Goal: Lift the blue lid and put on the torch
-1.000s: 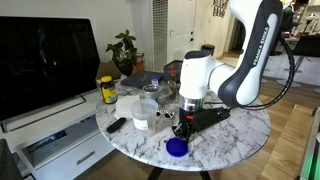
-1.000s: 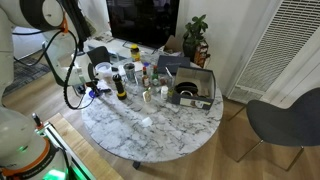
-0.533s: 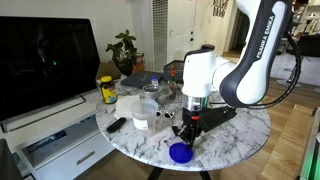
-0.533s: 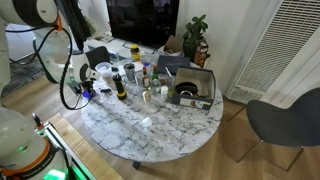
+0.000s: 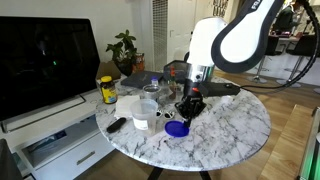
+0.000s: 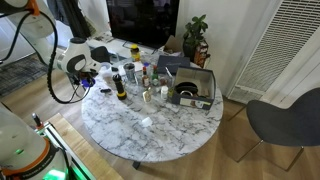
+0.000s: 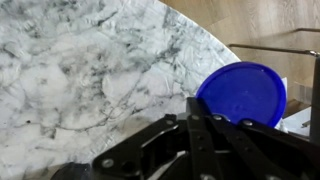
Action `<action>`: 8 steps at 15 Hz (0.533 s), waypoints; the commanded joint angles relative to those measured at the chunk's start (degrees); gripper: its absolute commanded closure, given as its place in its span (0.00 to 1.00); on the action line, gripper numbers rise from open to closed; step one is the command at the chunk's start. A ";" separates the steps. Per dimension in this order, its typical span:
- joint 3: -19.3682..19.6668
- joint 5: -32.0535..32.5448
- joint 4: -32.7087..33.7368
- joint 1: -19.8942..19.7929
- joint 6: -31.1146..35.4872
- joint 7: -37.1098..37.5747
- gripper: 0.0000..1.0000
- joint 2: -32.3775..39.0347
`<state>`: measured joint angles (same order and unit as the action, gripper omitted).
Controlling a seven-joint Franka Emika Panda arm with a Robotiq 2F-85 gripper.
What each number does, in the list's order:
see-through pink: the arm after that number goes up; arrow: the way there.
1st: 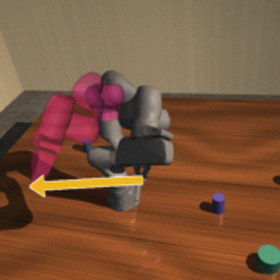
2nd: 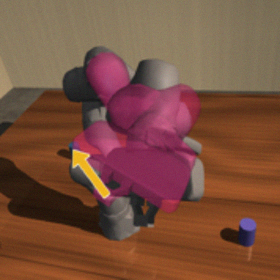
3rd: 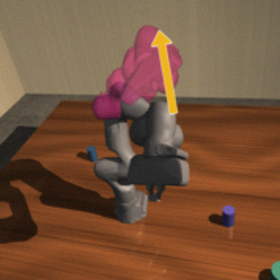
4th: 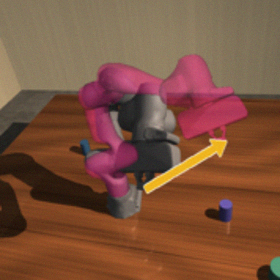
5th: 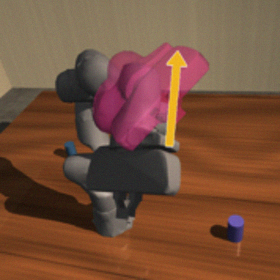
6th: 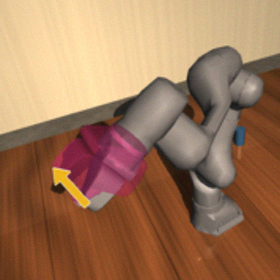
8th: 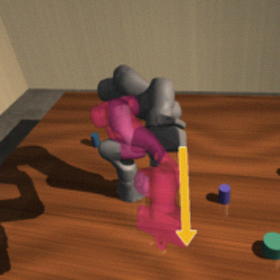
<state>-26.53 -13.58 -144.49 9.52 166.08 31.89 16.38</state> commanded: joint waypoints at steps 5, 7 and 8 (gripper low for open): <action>5.33 -10.14 -3.95 2.70 -14.45 2.18 1.00 -21.04; 7.25 -8.47 -4.46 2.28 -18.33 6.03 1.00 -25.72; 7.92 -7.18 -4.78 1.79 -20.03 8.43 1.00 -27.87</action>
<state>-21.32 -23.22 -145.81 10.73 150.92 34.07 -2.99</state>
